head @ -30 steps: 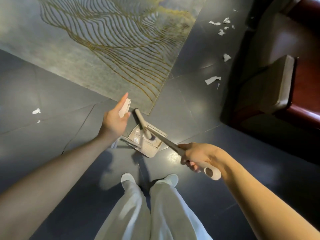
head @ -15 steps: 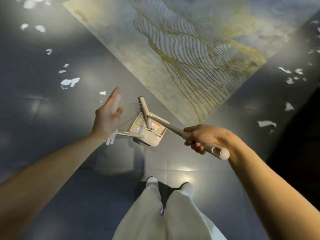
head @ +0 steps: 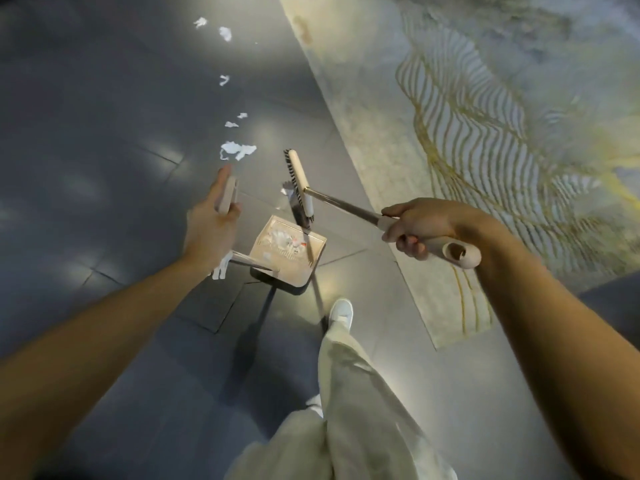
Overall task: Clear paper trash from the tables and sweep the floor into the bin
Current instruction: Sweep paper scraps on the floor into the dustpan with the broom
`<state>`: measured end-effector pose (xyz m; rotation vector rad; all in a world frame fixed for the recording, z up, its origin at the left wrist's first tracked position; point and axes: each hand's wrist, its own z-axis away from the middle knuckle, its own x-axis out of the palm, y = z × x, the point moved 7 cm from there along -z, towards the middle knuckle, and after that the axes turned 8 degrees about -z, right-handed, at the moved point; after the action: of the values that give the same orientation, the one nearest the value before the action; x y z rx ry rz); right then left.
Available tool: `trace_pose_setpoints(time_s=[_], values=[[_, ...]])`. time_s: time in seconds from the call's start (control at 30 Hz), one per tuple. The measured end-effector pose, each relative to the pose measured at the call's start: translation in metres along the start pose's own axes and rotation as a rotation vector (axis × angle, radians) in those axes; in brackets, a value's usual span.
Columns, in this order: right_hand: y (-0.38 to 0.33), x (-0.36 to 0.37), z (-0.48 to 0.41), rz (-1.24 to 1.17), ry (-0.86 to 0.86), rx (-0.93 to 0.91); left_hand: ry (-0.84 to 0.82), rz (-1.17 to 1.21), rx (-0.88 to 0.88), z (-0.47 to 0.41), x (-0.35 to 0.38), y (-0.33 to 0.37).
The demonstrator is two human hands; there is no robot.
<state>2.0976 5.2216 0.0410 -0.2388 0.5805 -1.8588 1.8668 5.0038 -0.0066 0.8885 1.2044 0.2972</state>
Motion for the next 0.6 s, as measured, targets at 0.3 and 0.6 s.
trace_pose_setpoints(time_s=[0.3,0.6], values=[[-0.132,-0.02,-0.138,0.483,-0.003,-0.12,0.113,-0.021,-0.25,-0.115,0.002,-0.017],[-0.139,-0.026,-0.241,0.636,-0.05,0.13,0.096,-0.003,-0.297,-0.208,-0.003,-0.019]])
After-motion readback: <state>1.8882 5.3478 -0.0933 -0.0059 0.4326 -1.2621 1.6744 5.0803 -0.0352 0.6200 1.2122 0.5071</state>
